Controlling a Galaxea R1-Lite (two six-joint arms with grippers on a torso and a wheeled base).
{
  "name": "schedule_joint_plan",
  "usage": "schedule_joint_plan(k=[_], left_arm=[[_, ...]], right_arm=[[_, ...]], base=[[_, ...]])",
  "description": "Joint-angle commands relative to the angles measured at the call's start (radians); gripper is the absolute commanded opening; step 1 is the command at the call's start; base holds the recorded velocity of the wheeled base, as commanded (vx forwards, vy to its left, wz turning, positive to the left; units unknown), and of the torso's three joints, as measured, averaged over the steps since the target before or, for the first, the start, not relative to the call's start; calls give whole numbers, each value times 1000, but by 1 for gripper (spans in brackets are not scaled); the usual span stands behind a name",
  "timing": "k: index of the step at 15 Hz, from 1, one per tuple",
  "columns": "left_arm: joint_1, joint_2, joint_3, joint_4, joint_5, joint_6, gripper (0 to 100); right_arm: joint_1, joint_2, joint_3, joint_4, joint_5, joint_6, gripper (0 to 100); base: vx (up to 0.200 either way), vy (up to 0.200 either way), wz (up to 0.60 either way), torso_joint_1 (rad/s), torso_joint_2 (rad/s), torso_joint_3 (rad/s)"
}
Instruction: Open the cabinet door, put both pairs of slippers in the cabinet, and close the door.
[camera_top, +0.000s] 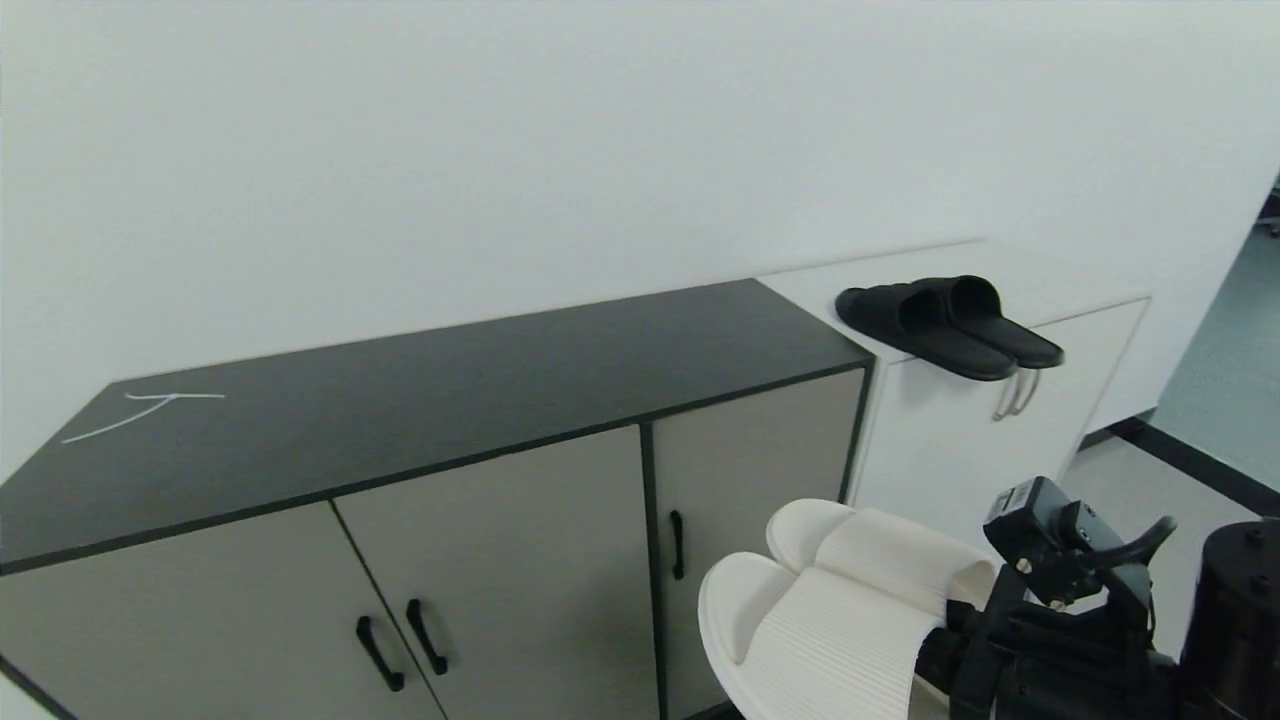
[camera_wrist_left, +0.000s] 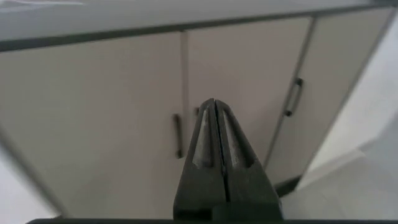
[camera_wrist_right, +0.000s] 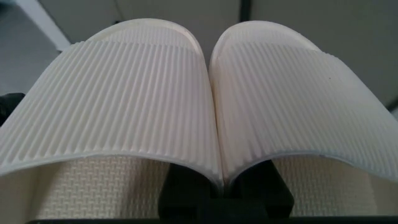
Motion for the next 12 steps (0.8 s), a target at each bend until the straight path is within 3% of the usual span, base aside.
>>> schedule_joint_plan(k=[1,4,7,12], left_arm=[[-2,0,0,1,0,0,0],[0,1,0,0,0,0,0],[0,1,0,1,0,0,0],[0,0,0,0,0,0,0]], right_arm=[[0,5,0,-1,1,0,0],[0,8,0,-1,1,0,0],[7,6,12,-2,-1,-7,0],[11,6,20,-2,-2,-29,0]], base=[[0,0,-600,-251,535,295],[0,0,-600,-232,518,290],[0,0,0,-157,369,207],[0,0,600,-19,54,33]])
